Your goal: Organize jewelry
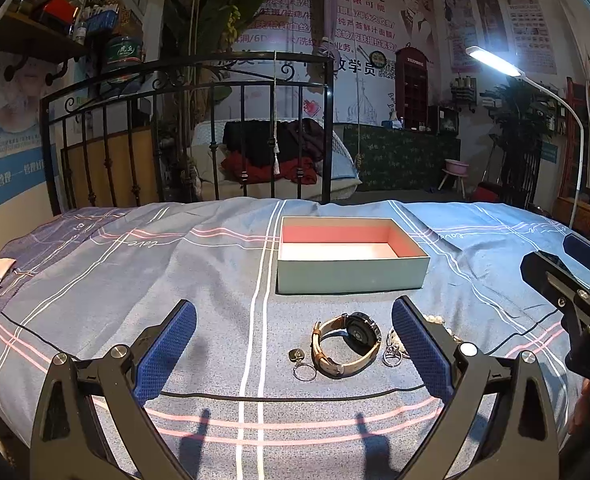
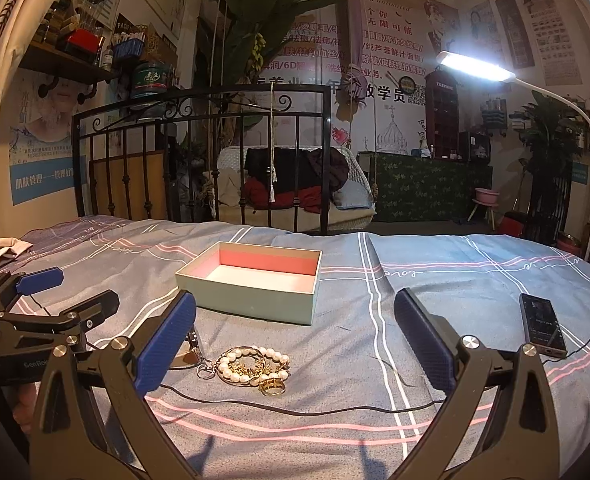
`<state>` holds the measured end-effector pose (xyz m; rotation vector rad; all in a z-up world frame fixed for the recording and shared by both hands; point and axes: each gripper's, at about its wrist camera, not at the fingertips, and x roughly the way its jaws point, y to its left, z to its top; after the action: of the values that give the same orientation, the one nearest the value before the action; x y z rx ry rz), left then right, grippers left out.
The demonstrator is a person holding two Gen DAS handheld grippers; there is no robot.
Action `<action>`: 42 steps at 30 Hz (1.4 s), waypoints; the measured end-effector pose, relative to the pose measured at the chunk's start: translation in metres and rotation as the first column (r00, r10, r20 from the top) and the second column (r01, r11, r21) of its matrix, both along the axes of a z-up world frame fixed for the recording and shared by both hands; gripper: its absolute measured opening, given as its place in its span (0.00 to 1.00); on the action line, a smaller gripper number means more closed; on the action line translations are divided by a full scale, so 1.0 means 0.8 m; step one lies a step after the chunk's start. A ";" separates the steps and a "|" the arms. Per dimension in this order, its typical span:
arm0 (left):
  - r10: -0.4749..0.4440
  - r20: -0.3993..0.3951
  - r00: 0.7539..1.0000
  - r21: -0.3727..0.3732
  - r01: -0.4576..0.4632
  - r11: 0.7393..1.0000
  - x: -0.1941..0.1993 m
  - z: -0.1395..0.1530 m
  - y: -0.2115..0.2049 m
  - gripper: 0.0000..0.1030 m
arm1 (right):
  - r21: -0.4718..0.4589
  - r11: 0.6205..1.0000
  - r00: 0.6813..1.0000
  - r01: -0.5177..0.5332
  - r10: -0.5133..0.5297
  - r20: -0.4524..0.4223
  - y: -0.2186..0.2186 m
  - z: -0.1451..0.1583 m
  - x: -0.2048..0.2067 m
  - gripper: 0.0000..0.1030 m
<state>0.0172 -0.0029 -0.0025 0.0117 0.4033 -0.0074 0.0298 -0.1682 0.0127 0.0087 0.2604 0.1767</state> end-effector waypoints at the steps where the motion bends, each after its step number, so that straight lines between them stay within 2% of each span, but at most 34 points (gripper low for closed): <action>1: 0.003 0.002 1.000 0.000 -0.003 1.000 0.000 0.000 0.000 0.94 | 0.002 1.000 1.000 -0.001 0.001 -0.002 -0.001 0.000 0.001 0.95; 42: -0.005 -0.004 1.000 0.002 0.005 1.000 -0.004 -0.003 -0.002 0.94 | 0.005 1.000 1.000 -0.007 0.007 0.001 -0.007 -0.006 -0.005 0.95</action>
<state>0.0142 -0.0044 -0.0045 0.0144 0.4076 -0.0125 0.0259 -0.1736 0.0077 0.0124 0.2592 0.1838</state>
